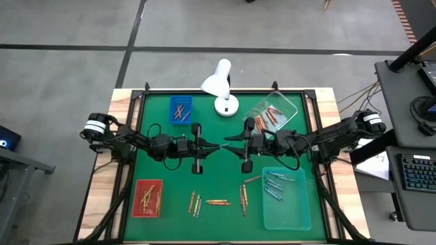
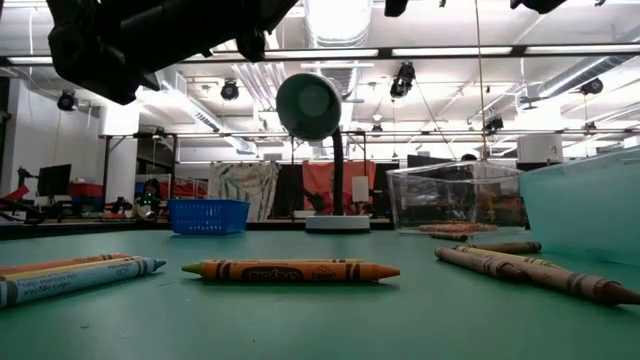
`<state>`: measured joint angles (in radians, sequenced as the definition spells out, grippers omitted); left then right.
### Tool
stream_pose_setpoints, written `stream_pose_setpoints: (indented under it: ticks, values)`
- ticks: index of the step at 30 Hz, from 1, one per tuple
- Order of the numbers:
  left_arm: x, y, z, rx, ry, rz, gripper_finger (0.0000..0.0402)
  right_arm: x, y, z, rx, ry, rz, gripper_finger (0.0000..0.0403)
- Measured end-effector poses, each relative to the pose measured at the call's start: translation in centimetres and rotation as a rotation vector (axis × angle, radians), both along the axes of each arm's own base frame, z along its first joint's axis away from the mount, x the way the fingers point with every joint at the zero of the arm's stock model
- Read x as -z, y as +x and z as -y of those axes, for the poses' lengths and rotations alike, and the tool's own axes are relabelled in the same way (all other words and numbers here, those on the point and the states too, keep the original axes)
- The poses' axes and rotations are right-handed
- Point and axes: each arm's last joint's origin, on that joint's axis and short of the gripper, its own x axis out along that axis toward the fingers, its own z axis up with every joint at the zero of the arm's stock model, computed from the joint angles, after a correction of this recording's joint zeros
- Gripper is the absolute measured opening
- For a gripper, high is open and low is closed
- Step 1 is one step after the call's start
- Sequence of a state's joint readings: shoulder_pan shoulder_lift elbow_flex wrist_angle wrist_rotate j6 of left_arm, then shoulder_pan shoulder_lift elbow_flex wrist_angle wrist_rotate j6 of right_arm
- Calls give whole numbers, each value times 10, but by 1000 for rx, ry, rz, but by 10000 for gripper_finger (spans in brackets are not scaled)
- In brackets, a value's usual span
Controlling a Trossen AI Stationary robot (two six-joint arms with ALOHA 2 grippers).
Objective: Sort crayons
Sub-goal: Put the blue crayon into the green bin
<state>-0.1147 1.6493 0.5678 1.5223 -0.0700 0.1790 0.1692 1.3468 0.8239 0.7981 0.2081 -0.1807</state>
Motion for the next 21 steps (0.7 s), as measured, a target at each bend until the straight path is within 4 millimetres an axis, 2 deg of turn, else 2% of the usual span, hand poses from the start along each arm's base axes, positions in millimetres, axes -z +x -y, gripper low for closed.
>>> stream_pose_setpoints:
  ticks: [5, 9, 14, 17, 21]
  values:
    - [-1, 1, -1, -17, -13, 1, 11, 1, 0, 0, -2, -7, -6, 23]
    - [0, 1, -1, -30, -22, -2, 40, 0, 0, 0, -4, 7, -8, 18]
    - [2, 0, -1, -24, -37, -9, 98, -7, -6, 1, -7, 36, -57, 16]
    - [3, -1, -1, -29, -40, -13, 131, -14, -11, 2, -10, 93, -216, 15]
    - [4, -1, -2, -29, -40, -22, 161, -23, -21, 1, 18, 188, -558, 15]
